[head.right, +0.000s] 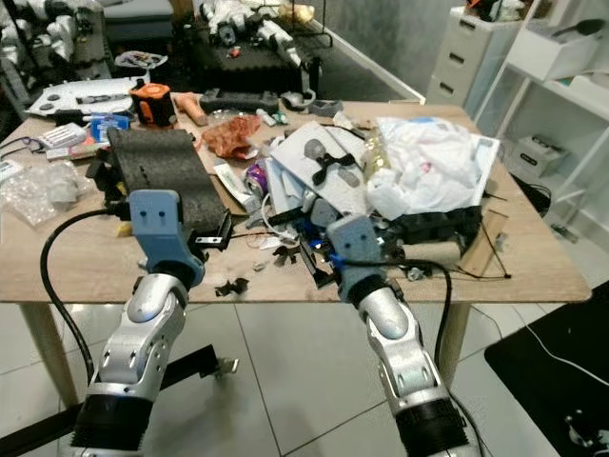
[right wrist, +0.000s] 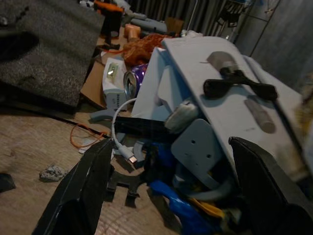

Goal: Picking trash to rubbish bin

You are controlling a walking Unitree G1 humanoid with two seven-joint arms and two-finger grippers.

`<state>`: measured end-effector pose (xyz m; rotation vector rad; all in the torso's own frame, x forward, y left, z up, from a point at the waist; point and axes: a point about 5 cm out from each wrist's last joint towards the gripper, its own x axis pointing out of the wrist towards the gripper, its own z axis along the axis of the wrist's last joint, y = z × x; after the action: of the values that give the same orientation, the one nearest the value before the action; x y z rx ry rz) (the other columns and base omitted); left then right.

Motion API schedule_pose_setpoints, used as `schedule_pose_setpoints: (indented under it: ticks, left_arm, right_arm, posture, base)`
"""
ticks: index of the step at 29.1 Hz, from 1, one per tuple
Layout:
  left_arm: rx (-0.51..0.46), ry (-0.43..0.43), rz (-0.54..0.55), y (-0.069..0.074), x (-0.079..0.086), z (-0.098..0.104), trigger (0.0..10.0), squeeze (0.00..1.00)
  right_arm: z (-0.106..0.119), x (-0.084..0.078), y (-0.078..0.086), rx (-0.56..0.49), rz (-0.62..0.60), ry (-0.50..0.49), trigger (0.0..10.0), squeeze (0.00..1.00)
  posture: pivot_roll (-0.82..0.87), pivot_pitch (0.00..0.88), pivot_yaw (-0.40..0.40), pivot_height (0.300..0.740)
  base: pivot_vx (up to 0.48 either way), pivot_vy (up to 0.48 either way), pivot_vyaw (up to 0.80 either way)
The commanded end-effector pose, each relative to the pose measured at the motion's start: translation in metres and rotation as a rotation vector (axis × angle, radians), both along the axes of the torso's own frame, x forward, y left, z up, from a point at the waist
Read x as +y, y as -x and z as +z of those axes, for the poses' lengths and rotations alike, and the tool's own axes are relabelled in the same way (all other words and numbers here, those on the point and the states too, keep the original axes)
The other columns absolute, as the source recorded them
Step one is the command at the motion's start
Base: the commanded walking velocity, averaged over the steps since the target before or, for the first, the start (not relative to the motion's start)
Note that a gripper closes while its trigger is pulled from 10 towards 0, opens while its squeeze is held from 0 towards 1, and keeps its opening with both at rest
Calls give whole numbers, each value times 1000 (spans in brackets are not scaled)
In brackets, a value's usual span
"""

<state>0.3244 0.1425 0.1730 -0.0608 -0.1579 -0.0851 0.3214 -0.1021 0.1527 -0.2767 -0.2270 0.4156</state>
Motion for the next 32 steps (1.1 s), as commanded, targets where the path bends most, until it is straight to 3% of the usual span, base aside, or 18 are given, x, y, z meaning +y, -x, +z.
schedule_pose_setpoints:
  ticks: [1,2,3,6,8,10,14,30,31,32]
  left_arm:
    - [9,-14,-1,-3,-1,-1,10000,0]
    - [6,-11,3,-4,0,0,10000,0]
    - [2,-13,6,-5,1,2,10000,0]
    - [0,-15,7,-6,2,2,10000,0]
    - [-6,-36,18,-6,7,3,10000,0]
    - [-19,-97,11,-3,12,3,10000,0]
    - [-15,-85,30,-1,16,1,10000,0]
    - [-9,-72,53,2,12,-4,10000,0]
    - [-12,-65,58,3,12,-3,10000,0]
    - [-12,-65,58,3,12,-3,10000,0]
  right_arm:
    - [-4,-5,-11,-9,-51,121,10000,1000]
    - [-4,-8,-17,-7,-74,160,10000,780]
    - [-2,-12,-25,-6,-101,195,10000,0]
    - [-1,-13,-29,-8,-109,206,10000,0]
    - [7,-18,-41,-29,-131,234,10000,0]
    - [22,-19,-51,-71,-126,259,10000,0]
    - [33,-15,-60,-82,-100,264,10000,0]
    - [13,-22,-67,78,-97,207,10000,0]
    - [13,-22,-67,77,-94,205,6980,0]
    - [13,-22,-67,77,-94,205,6980,0]
  posture:
    - [15,130,-2,740]
    - [15,130,-2,740]
    - [11,121,-7,740]
    - [11,121,-7,740]
    - [29,166,-35,740]
    - [31,146,-42,740]
    - [20,181,-73,740]
    - [4,181,-117,740]
    - [8,164,-112,740]
    - [8,164,-112,740]
  base:
    - [0,0,0]
    - [0,0,0]
    - [0,0,0]
    - [0,0,0]
    - [0,0,0]
    - [0,0,0]
    - [0,0,0]
    - [0,0,0]
    - [0,0,0]
    - [0,0,0]
